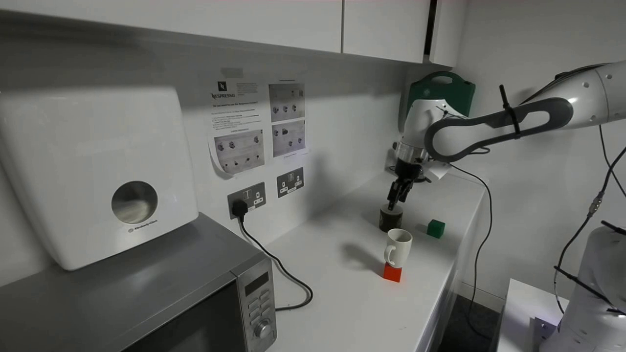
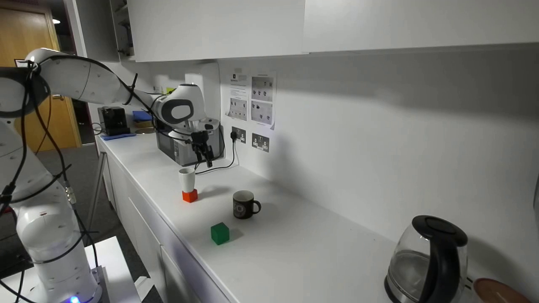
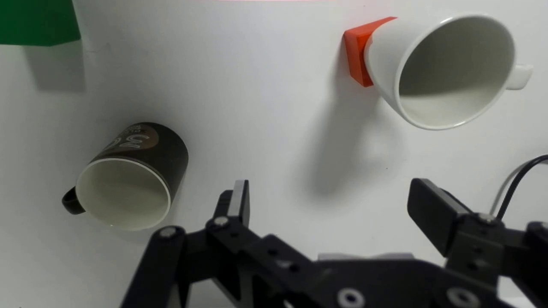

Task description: Pick up the white cup and put it on the orange object, then put up the black cup and put it on the green object

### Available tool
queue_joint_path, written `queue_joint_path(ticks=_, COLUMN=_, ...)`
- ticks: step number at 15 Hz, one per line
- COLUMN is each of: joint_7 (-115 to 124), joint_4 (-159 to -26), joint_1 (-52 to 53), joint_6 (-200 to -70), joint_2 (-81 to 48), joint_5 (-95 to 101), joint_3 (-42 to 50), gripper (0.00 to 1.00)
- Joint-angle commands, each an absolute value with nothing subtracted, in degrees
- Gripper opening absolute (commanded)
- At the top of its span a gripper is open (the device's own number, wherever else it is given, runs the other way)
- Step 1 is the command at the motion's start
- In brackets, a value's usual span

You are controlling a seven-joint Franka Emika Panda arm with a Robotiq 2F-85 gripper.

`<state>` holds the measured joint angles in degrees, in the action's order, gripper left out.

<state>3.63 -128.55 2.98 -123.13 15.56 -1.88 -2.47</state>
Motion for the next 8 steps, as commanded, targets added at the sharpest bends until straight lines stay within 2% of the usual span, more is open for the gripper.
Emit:
queue_joint_path(ticks=1, joint_7=1.27, joint_4=-129.55, joint_1=2.77, joint_6=-127.23, joint_2=14.67, joint_5=-0.96, joint_3=-2.47, gripper=1.00)
queue_joint_path(ticks=8, joint_7=-8.32, joint_4=-131.73, joint_1=1.49, joint_6=-135.81, joint_2=10.94, joint_5=-0.79, joint_3=1.01, gripper=1.00)
